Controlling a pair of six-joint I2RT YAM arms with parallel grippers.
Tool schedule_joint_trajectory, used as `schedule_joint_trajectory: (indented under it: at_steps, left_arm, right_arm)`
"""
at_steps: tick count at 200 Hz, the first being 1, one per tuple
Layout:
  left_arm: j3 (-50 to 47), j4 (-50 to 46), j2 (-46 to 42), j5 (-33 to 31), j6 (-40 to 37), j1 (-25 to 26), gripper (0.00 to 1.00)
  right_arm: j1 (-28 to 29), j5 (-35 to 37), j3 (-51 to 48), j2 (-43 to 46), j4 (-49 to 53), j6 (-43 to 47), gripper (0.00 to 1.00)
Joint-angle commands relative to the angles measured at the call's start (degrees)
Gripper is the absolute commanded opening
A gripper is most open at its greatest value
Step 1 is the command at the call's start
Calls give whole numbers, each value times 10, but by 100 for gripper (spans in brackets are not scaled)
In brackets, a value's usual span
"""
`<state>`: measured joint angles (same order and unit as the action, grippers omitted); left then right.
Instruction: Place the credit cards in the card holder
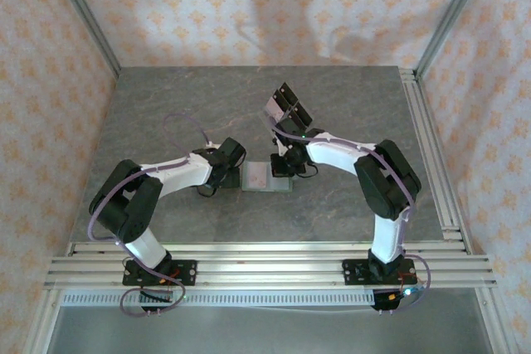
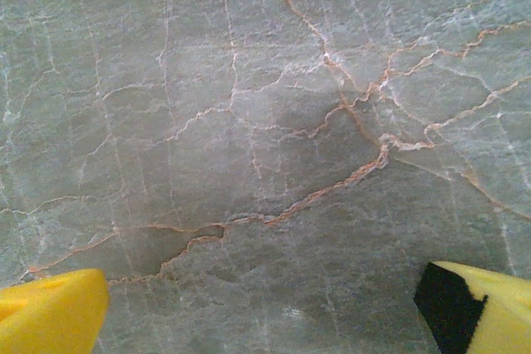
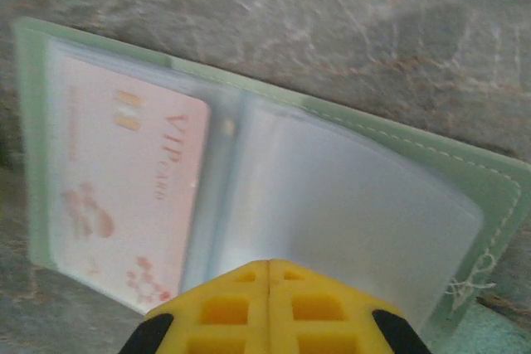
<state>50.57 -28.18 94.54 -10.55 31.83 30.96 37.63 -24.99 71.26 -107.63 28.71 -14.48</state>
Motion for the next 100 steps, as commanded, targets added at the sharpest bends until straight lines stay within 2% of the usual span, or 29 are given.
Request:
schedule_joint_trajectory:
  at_steps: [1, 100]
  left_arm:
    - [5, 7, 17, 13, -2, -5, 100]
    - [-3, 15, 17, 21, -1, -5, 100]
  right_arm:
    - [9, 12, 33, 6, 21, 2, 2]
    - [20, 2, 58, -57, 6, -4, 2]
